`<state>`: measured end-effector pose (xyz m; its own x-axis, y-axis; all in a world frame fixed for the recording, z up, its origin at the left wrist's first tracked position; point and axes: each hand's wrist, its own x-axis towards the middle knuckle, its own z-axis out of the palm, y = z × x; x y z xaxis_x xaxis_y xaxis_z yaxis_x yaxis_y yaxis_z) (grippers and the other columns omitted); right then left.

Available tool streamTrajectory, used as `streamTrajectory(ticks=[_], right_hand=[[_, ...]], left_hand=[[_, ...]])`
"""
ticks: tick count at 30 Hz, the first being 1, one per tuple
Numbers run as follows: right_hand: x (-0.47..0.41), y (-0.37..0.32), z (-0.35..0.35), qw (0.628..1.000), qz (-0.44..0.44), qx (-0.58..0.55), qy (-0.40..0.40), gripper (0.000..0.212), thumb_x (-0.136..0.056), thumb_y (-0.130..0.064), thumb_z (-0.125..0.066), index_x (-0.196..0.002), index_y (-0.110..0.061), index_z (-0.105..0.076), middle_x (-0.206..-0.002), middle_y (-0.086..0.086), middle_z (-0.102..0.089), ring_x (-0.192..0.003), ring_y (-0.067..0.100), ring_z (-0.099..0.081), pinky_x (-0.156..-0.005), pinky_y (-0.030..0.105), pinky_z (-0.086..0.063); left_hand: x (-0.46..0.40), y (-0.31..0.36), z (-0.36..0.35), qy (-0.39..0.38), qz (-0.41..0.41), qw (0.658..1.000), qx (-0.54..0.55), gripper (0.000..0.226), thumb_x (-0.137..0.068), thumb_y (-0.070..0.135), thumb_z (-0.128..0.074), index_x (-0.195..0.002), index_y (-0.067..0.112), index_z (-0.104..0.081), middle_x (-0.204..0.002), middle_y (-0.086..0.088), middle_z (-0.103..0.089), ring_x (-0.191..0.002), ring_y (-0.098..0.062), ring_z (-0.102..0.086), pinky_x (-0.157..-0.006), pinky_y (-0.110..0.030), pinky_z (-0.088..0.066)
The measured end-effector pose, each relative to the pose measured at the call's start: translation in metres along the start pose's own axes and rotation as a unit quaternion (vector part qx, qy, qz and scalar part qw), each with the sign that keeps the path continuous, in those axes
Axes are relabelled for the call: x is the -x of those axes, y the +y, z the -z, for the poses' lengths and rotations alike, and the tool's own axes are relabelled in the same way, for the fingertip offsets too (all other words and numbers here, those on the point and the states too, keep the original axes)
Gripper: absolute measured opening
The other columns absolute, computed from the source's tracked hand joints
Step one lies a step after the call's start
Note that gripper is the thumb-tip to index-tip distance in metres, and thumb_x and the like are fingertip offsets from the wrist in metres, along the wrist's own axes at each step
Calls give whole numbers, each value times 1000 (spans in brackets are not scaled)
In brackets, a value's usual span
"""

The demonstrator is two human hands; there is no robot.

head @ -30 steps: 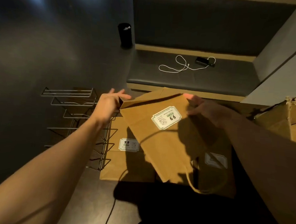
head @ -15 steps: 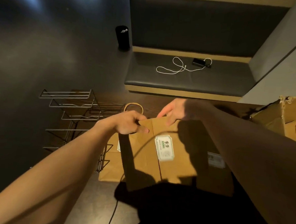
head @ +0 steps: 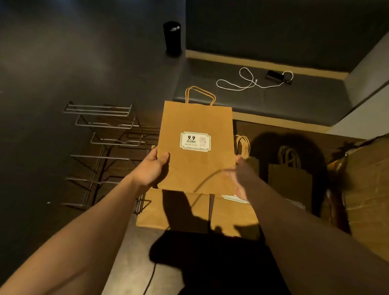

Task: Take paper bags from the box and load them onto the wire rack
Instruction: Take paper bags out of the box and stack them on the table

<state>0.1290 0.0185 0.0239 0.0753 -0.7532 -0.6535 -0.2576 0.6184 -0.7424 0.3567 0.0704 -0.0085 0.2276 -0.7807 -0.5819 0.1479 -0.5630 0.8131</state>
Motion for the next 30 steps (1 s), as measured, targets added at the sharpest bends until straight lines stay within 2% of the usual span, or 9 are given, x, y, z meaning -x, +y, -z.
streamTrajectory(ticks=[3,5,7,11,13,18,26,28,30], right_hand=[[2,18,-18,999,-24,17,-32,47,-99,2,-43,-141,-17,-39,-120,0,-47,-117,17,-42,-96,41,-33],[-1,28,-27,999,-33,26,-24,51,-99,6,-41,-145,-15,-34,-118,1,-44,-127,24,-41,-100,42,-34],[-4,39,-38,997,-56,55,-17,62,-98,5,-43,-152,-17,-24,-140,5,-41,-138,29,-33,-108,44,-32],[-12,65,-61,993,-87,81,5,71,-95,3,-47,-154,-27,-20,-155,2,-30,-140,27,-32,-115,44,-30],[-15,75,-69,990,-96,107,10,67,-93,1,-48,-151,-26,-28,-149,5,-41,-132,27,-44,-111,46,-37],[-10,80,-80,968,-129,214,25,47,-92,5,-46,-137,-9,-43,-131,11,-54,-115,25,-54,-94,33,-48],[-8,82,-100,934,-143,322,68,15,-96,-13,-50,-105,-4,-57,-108,11,-58,-94,23,-59,-84,28,-52],[-8,82,-99,934,-149,317,73,18,-96,-11,-49,-111,-4,-58,-101,9,-59,-93,23,-60,-80,26,-51],[-8,82,-96,933,-161,313,79,24,-97,-9,-48,-119,-3,-56,-111,12,-61,-104,26,-61,-81,26,-47]], left_hand=[[-2,-23,16,56,44,997,-38,28,-105,22,-45,-129,8,-50,-98,-7,-63,-85,-17,-62,-73,-27,-51],[-5,-36,28,80,41,992,-83,33,-103,25,-49,-132,8,-50,-110,-10,-63,-98,-23,-61,-86,-34,-51],[-9,-43,41,95,34,987,-125,36,-102,29,-51,-132,10,-51,-121,-12,-60,-111,-28,-59,-102,-45,-47],[-26,-59,65,91,44,982,-158,52,-84,54,-55,-126,23,-55,-125,-10,-62,-115,-30,-60,-105,-50,-46],[-40,-70,76,76,47,978,-186,63,-83,59,-54,-132,20,-55,-130,-12,-62,-120,-31,-58,-107,-49,-44],[-18,-55,59,79,90,950,-289,50,-100,36,-51,-143,10,-49,-140,-9,-55,-130,-29,-50,-104,-29,-41],[-19,-75,37,107,128,899,-406,48,-93,27,-54,-136,6,-46,-134,-15,-55,-125,-33,-52,-103,-38,-45],[-20,-77,37,117,133,904,-389,51,-89,25,-57,-136,9,-45,-132,-15,-57,-123,-33,-53,-104,-40,-45],[-20,-78,37,132,155,911,-358,57,-85,25,-59,-138,12,-43,-131,-16,-56,-121,-35,-53,-102,-42,-47]])
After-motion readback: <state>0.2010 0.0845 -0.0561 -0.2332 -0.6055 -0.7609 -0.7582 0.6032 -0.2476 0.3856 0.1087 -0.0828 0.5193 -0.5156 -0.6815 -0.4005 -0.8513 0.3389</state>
